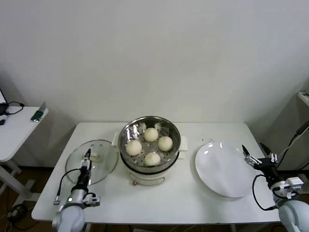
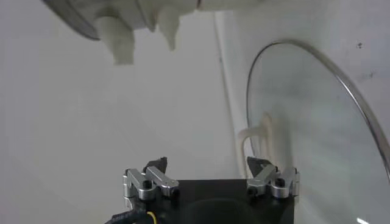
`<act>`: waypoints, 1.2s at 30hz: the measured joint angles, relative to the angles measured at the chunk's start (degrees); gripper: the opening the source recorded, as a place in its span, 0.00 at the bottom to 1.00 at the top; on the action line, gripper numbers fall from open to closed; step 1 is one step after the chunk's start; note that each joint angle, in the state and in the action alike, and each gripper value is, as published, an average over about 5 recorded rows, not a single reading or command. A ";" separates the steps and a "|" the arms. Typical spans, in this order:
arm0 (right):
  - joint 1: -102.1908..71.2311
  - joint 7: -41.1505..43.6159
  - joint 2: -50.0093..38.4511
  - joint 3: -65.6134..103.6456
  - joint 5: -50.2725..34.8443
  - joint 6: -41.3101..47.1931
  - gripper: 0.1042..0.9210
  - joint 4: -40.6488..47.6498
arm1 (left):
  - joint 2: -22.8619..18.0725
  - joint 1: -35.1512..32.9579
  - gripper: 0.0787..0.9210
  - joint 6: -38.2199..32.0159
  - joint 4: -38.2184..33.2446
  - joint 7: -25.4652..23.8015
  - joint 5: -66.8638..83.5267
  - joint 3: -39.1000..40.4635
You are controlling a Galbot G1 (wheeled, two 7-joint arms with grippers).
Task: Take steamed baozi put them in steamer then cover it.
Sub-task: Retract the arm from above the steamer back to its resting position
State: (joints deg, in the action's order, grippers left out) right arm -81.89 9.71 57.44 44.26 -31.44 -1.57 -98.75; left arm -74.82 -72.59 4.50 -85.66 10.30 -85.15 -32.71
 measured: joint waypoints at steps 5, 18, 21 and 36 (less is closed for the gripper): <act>-1.94 0.80 0.34 1.89 0.46 -0.44 0.88 -0.17 | 0.74 2.85 0.88 -1.03 4.23 1.27 -0.28 0.06; -4.28 3.35 1.70 5.07 2.84 -2.42 0.88 1.96 | 1.54 8.57 0.88 -3.27 10.99 2.52 1.46 0.76; -4.59 3.95 2.07 5.59 3.51 -2.90 0.88 2.60 | 1.55 9.66 0.88 -3.64 12.16 3.07 1.93 1.00; -5.18 6.27 3.85 6.33 6.13 -4.87 0.88 4.76 | 2.14 13.19 0.62 -5.93 17.63 5.18 4.12 1.27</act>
State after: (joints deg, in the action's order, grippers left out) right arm -87.07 15.98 61.29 50.58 -25.31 -6.45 -93.99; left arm -72.67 -59.40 -1.44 -68.02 15.48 -81.02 -31.44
